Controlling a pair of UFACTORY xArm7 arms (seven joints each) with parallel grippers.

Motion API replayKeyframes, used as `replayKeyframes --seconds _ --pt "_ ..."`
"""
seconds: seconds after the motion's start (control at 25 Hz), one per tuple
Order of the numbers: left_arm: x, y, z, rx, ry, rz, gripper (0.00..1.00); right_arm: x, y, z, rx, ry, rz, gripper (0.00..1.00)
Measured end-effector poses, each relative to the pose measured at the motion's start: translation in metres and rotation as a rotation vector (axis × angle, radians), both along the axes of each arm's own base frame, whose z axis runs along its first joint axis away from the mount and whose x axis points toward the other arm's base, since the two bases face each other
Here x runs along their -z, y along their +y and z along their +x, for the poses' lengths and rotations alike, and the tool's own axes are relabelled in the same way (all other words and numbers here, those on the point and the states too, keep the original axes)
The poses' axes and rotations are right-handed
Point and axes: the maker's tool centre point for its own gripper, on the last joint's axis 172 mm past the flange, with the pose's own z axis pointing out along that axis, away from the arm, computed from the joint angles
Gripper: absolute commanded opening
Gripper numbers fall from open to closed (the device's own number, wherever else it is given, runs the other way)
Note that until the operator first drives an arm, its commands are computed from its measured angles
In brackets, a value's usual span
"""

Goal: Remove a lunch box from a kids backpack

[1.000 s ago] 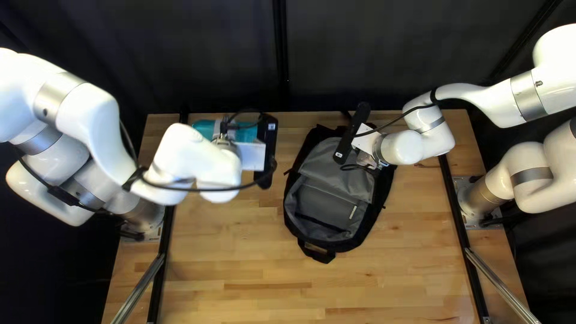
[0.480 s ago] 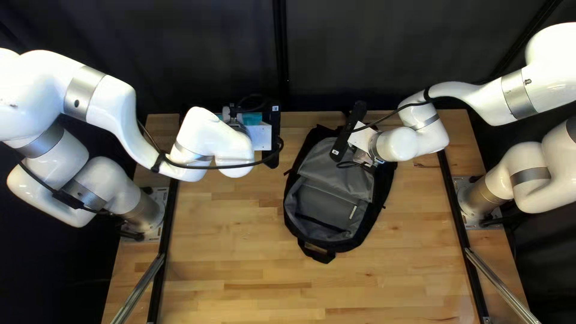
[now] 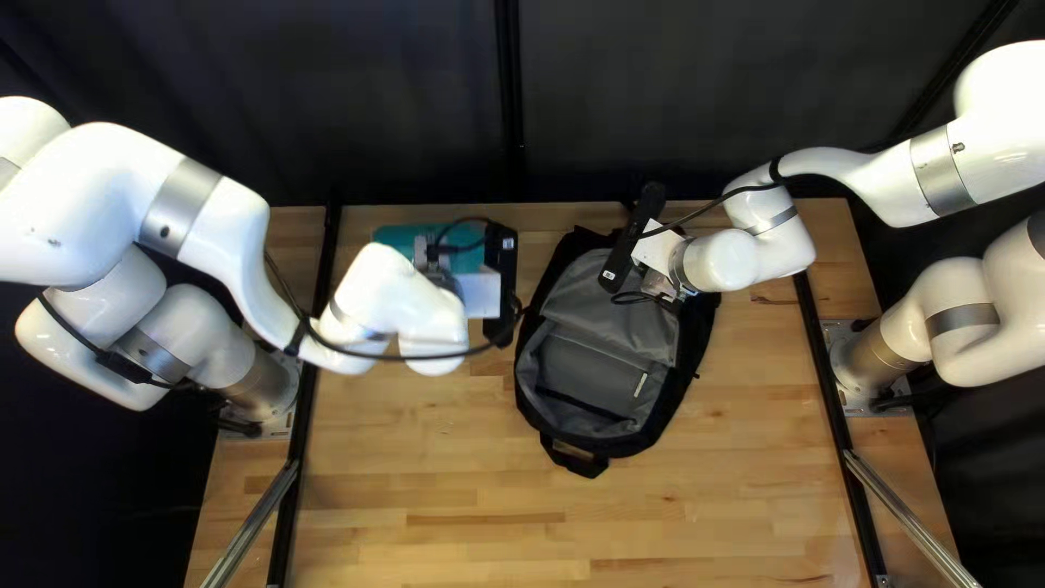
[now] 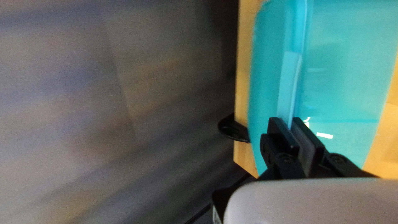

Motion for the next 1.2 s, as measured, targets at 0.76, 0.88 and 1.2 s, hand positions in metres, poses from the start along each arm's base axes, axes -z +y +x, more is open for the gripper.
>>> replayKeyframes --seconds 0.76,0.88,1.2 --pt "0.071 -0.078 0.009 -0.132 -0.249 -0.226 0.0 0.007 0.003 -0.006 0.001 -0.003 -0.002 0.0" --pt "0.084 -0.089 0.008 -0.142 -0.25 -0.242 0.0 0.01 0.004 -0.005 0.003 -0.004 -0.002 0.0" --pt "0.106 -0.104 0.006 -0.162 -0.249 -0.282 0.54 0.011 0.005 -0.003 0.006 -0.008 0.0 0.0"
